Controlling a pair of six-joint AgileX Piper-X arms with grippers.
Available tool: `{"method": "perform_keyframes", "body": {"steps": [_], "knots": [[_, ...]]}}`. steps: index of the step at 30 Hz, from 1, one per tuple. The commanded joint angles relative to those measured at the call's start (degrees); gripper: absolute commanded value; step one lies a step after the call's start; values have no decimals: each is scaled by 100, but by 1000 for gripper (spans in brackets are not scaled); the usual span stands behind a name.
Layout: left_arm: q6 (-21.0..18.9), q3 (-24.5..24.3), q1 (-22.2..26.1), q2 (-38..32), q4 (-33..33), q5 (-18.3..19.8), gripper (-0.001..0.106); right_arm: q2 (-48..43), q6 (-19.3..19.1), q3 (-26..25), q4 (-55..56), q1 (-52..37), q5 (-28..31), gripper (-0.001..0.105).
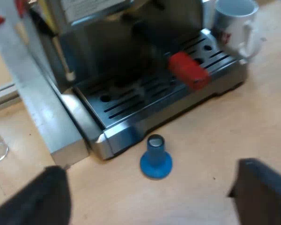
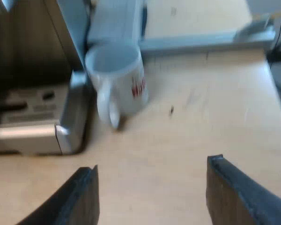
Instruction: Put the handle in the coffee machine
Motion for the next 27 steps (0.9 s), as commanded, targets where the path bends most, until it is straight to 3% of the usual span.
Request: {"method": "perform_keyframes", "body": {"steps": [1, 4, 9, 16, 19, 27], "knots": [[-2, 197, 15, -16, -412, 15, 63, -43, -19, 316, -317, -24, -56, 53], [-2, 307, 15, -16, -571, -12, 63, -43, -19, 559, -545, -24, -56, 53], [-93, 833, 15, -16, -954, -474, 63, -43, -19, 930, -676, -24, -56, 53], [-622, 1493, 15, -16, -1191, -1809, 63, -36, -19, 1236, -701, -24, -56, 53], [-641, 1712, 15, -6, -1226, -1840, 63, -36, -19, 1233, -709, -24, -56, 53], [-641, 1706, 15, 9, -1241, -1840, 63, -36, -19, 1233, -709, -24, -56, 53]]}}
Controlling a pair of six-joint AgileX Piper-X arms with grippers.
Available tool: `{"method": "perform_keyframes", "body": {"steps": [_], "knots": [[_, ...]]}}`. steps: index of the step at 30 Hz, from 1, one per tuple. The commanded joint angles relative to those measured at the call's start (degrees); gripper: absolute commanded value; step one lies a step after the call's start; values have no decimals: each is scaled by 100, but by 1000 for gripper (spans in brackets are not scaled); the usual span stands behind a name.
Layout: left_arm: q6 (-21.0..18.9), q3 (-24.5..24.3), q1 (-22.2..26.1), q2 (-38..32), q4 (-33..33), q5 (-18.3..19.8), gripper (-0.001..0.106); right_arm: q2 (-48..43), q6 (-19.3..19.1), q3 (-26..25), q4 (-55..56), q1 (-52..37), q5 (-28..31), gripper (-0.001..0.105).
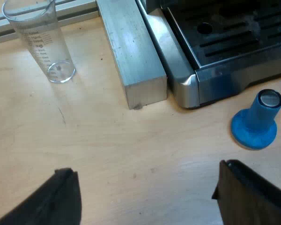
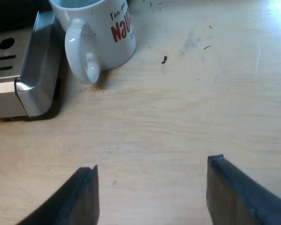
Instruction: Put the handle in the coffee machine
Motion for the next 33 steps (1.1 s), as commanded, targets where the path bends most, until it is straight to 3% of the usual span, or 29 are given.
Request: {"method": "perform_keyframes", "body": {"steps": [1, 14, 26, 29, 33], "knots": [[-97, -25, 15, -11, -84, -112, 63, -46, -56, -23, -37, -24, -56, 53], [-97, -25, 61, -30, -182, -65, 63, -46, -56, -23, -37, -24, -56, 53], [-97, 9, 61, -1076, -227, -65, 63, -462, -56, -40, -5, -24, 37, 53], [-97, 9, 61, -1630, -227, -65, 63, -444, -56, -40, -5, -24, 35, 53], [-97, 34, 61, -1615, -294, 72, 63, -434, -56, -40, -5, -24, 35, 53]]}}
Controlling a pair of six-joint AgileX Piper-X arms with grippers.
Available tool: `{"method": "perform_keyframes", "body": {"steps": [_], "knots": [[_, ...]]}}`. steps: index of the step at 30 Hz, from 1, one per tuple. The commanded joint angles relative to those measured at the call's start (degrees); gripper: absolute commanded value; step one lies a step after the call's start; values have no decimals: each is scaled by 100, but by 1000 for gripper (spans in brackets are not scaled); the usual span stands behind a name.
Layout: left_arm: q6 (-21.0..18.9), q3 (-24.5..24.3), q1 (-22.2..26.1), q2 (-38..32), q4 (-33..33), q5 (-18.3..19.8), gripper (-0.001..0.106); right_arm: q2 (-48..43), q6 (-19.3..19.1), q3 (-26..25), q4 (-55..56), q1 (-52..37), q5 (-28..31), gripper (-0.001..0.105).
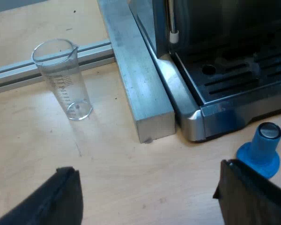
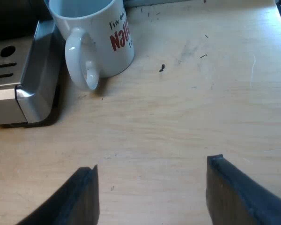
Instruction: Put the handle in the coffee machine
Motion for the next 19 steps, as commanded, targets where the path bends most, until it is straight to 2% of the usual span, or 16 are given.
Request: {"method": "perform_keyframes", "body": {"steps": [1, 19], "knots": [[-97, 10, 6, -844, -151, 20, 63, -253, -56, -40, -23, -19, 0, 53], [-97, 10, 6, -858, -150, 37, 63, -253, -56, -40, -23, -19, 0, 53]]}}
